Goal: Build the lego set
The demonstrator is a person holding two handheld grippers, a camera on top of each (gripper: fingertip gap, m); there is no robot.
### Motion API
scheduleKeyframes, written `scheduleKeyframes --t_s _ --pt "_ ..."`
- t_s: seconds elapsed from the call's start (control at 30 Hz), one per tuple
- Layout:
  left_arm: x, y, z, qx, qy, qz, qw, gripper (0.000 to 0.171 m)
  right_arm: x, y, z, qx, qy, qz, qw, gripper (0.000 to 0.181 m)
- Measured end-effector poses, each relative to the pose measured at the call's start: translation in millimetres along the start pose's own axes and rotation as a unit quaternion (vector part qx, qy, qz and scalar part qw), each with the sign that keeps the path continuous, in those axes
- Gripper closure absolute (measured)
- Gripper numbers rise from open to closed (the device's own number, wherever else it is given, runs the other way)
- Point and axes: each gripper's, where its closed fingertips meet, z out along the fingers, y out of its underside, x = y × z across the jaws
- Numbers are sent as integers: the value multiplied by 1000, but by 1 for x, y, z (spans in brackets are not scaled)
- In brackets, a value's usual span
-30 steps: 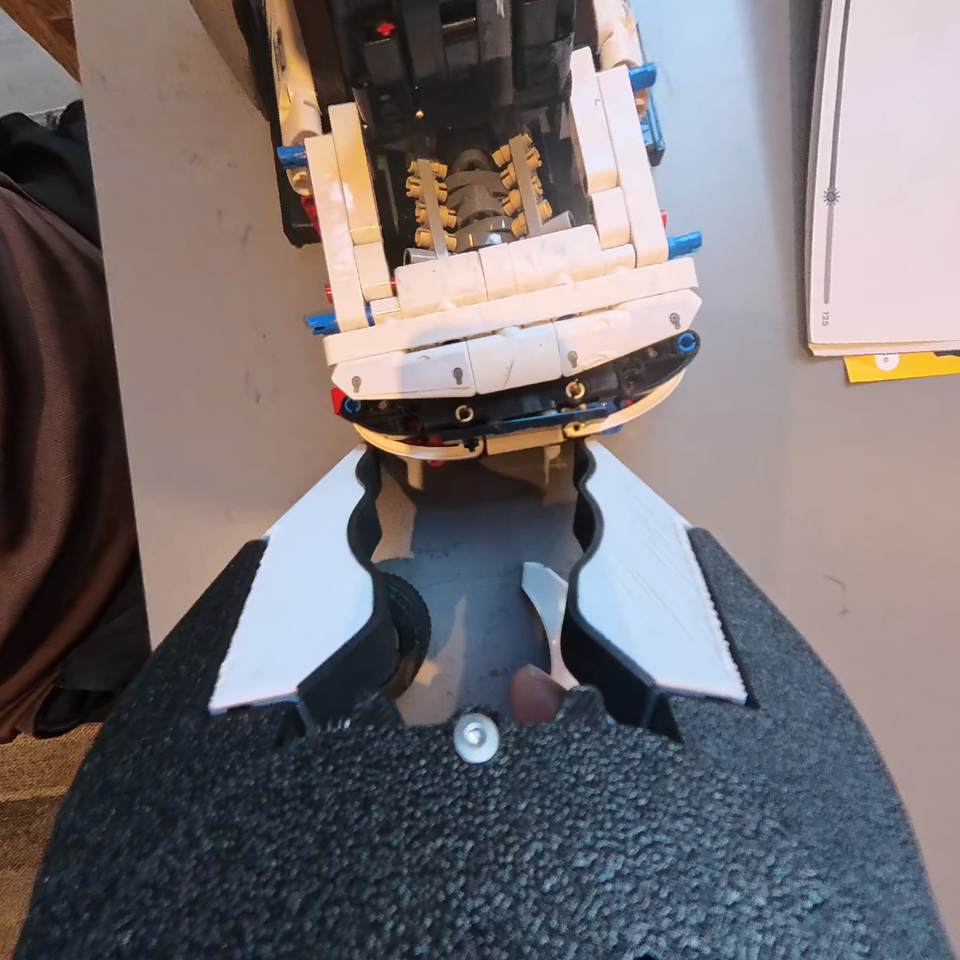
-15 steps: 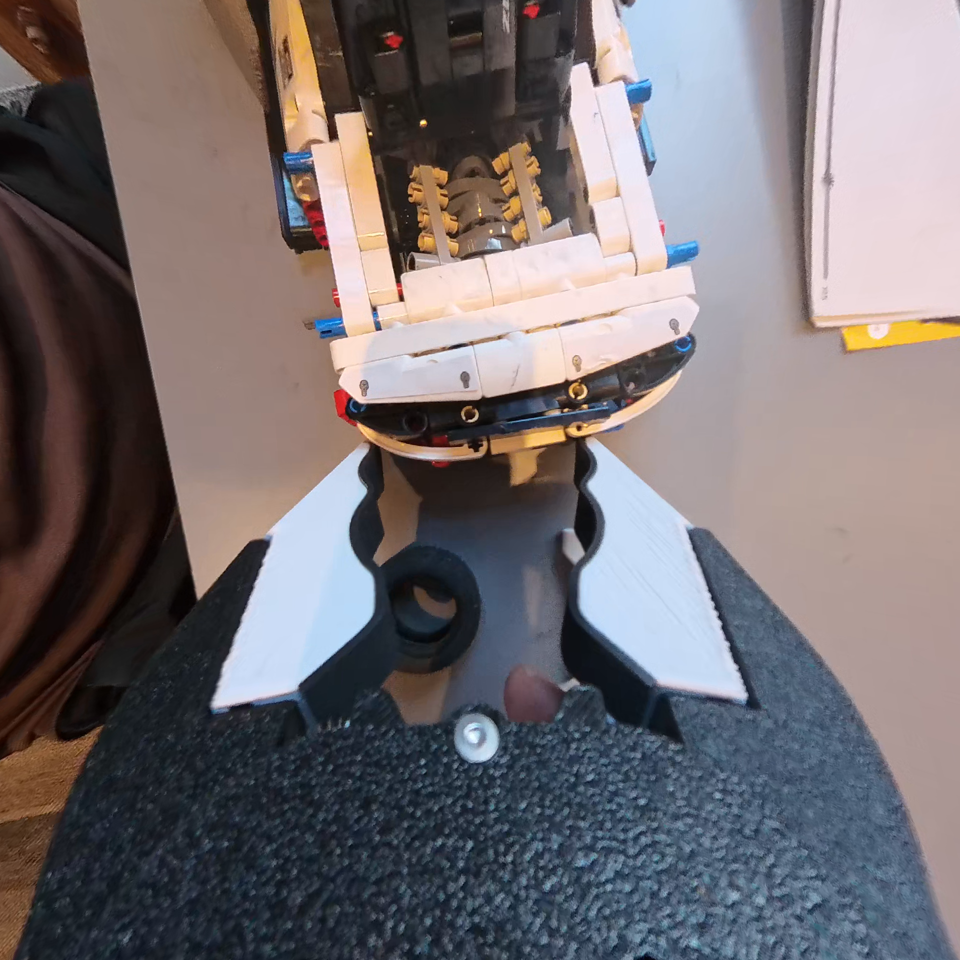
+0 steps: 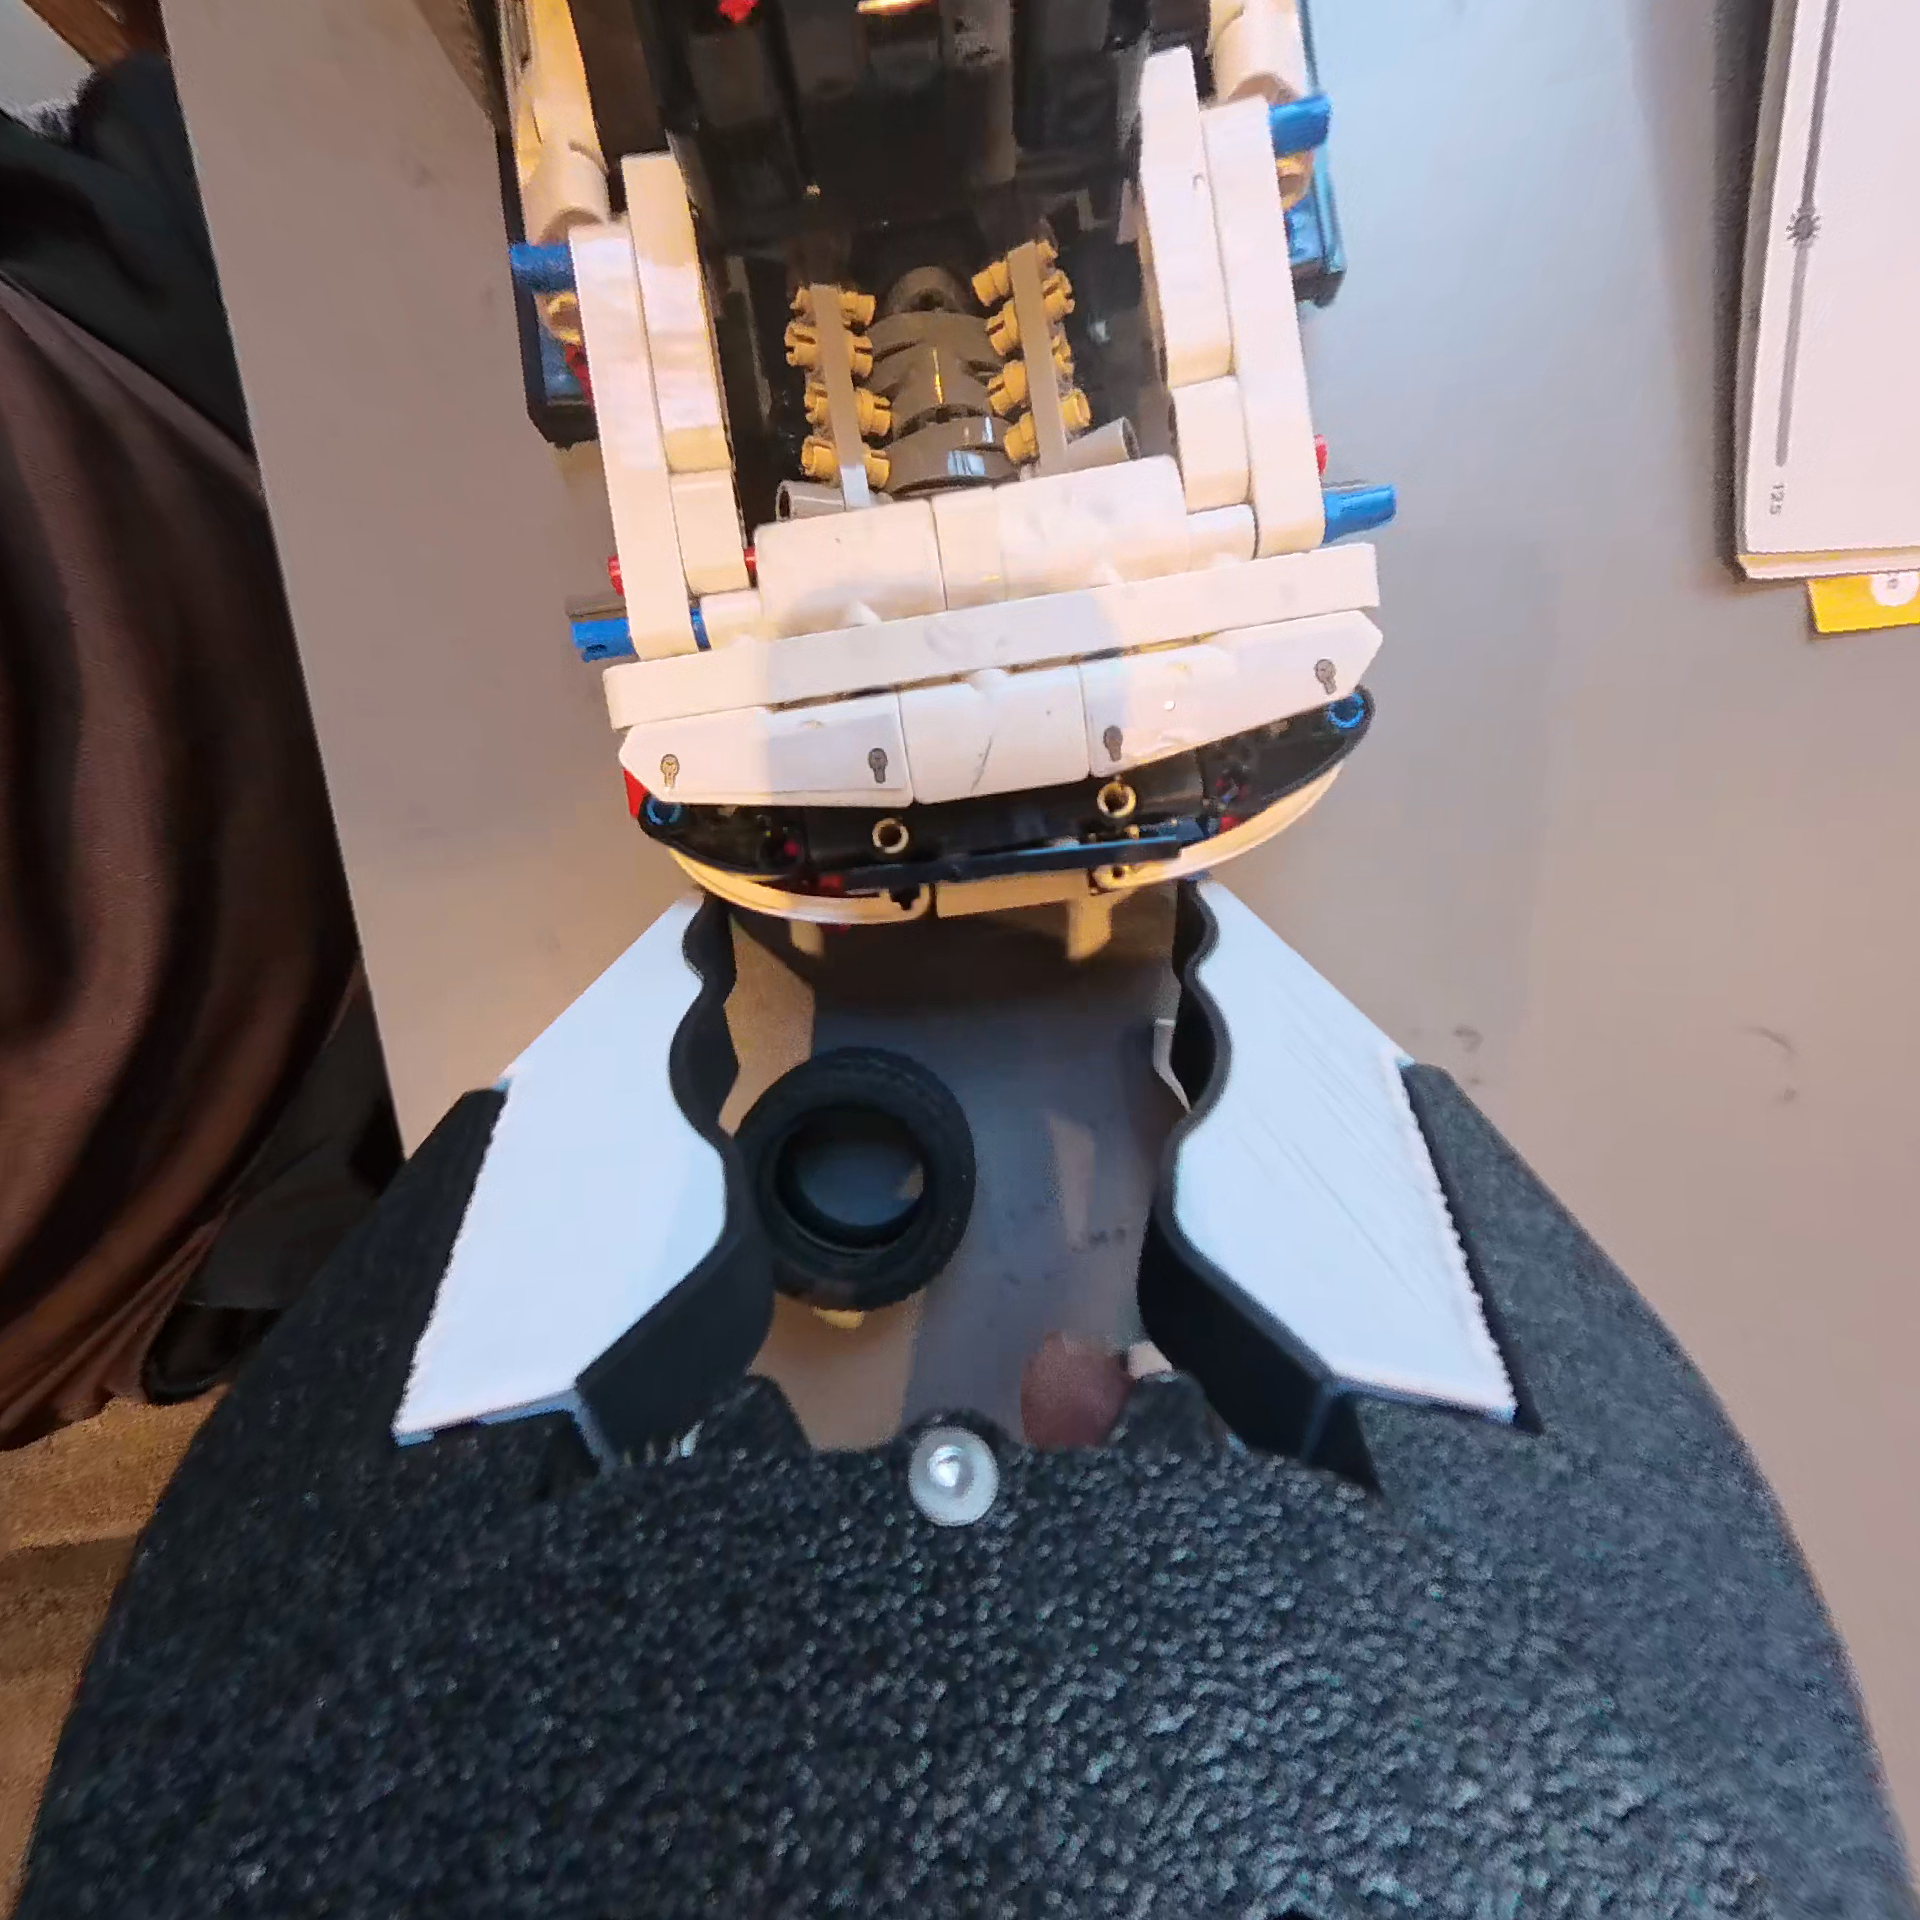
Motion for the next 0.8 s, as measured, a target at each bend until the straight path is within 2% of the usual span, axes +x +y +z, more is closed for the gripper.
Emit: scheduleKeyframes --t_s 0.2,0.43,0.67,0.8 --pt "-3 -8 -5 7 -8 9 1000 47 0 -5 -14 15 23 7 1000 96" --pt "-8 -38 -8 21 -17 37 999 48 1 5 -48 5 61 17 998 95" --pt "-7 -88 4 32 -10 76 997 51 2 42 -82 -22 103 40 994 97" --pt "0 -109 18 31 1 95 995 51 -2 71 -86 -38 117 53 991 101"
